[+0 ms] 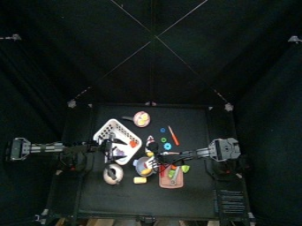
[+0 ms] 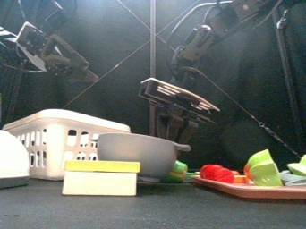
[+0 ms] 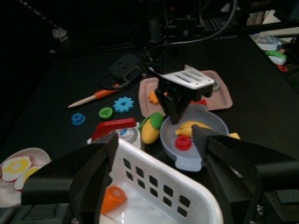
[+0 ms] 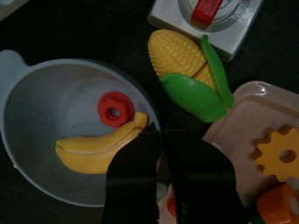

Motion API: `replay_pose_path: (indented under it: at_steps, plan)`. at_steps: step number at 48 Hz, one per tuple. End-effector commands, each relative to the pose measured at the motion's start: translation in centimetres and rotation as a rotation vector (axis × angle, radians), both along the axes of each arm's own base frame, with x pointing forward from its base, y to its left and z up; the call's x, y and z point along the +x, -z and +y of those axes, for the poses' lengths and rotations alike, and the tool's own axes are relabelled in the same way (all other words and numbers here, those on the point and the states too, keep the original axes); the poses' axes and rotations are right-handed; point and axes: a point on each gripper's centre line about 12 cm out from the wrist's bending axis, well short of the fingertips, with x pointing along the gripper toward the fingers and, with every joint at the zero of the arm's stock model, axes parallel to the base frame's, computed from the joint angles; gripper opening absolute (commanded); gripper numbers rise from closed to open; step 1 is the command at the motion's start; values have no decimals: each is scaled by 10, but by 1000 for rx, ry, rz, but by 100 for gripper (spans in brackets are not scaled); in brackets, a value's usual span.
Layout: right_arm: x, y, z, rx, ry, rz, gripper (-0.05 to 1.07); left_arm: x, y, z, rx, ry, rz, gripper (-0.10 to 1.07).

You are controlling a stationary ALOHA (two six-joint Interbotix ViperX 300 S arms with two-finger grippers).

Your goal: Place bowl top right of table

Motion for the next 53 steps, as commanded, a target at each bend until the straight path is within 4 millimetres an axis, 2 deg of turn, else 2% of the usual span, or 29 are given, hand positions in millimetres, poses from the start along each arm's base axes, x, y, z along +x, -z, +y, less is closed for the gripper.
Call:
replay_pose_path:
  at_steps: [1, 9, 22, 31, 36, 44, 53]
  plan:
    - [6, -29, -2, -2, -4, -77, 34, 2, -5, -1, 2, 5, -15, 100]
    - [3, -47, -3, -18, -25, -102, 34, 2, -5, -1, 3, 6, -15, 100]
    - [-24, -91, -21, -76, -35, -71, 34, 1, -4, 0, 3, 5, -12, 100]
    - [-48, -116, -47, -88, 11, -76, 34, 1, -4, -1, 10, 9, -11, 100]
    - [-69, -119, -67, -98, 57, -61, 34, 1, -4, -1, 10, 9, -11, 100]
    - [-110, -110, -98, -96, 167, -47, 34, 2, -6, -1, 12, 12, -16, 100]
    - [-171, -94, -134, -96, 343, -102, 34, 2, -5, -1, 15, 14, -12, 100]
